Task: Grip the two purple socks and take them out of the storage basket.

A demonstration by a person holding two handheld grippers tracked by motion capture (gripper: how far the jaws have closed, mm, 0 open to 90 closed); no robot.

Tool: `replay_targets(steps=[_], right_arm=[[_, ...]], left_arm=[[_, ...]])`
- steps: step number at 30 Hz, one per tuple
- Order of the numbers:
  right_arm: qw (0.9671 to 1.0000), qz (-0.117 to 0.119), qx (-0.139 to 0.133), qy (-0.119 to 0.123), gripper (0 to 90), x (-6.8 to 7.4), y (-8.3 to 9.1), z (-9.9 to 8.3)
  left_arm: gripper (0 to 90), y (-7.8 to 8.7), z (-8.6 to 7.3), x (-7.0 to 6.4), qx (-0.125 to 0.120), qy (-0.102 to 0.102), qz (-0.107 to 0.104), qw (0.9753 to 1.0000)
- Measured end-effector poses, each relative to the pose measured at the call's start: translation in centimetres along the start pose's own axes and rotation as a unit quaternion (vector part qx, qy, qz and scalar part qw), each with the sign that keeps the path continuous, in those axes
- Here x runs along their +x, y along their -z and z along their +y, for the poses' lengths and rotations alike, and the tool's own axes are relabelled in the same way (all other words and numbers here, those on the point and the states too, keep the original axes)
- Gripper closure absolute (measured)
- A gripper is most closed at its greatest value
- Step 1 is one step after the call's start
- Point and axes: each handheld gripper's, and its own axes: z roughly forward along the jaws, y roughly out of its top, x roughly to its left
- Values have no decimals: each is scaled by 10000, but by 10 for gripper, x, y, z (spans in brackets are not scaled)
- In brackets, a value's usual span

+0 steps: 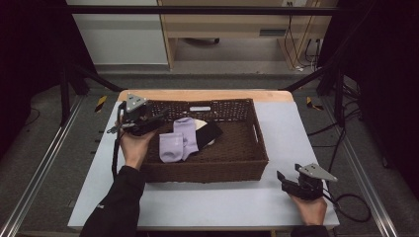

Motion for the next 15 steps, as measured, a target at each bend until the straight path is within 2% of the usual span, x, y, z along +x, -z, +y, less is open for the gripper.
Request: replay_targets(steps=[3,6,11,15], right_arm=[[10000,24,3,-38,266,-1,0,0],[10000,26,-8,-65,265,-1,1,0],[10000,32,8,-68,264,-1,1,-1],[10000,30,16,-67,265,-1,1,-1]], left_arm=[[374,-11,-4,-3,119,-80,19,9999],[383,-18,-8,-5,168,-62,35,9998],[384,-31,-20,-5,443,-32,3,9990],[381,-36,-27,-5,608,-92,-14,9981]])
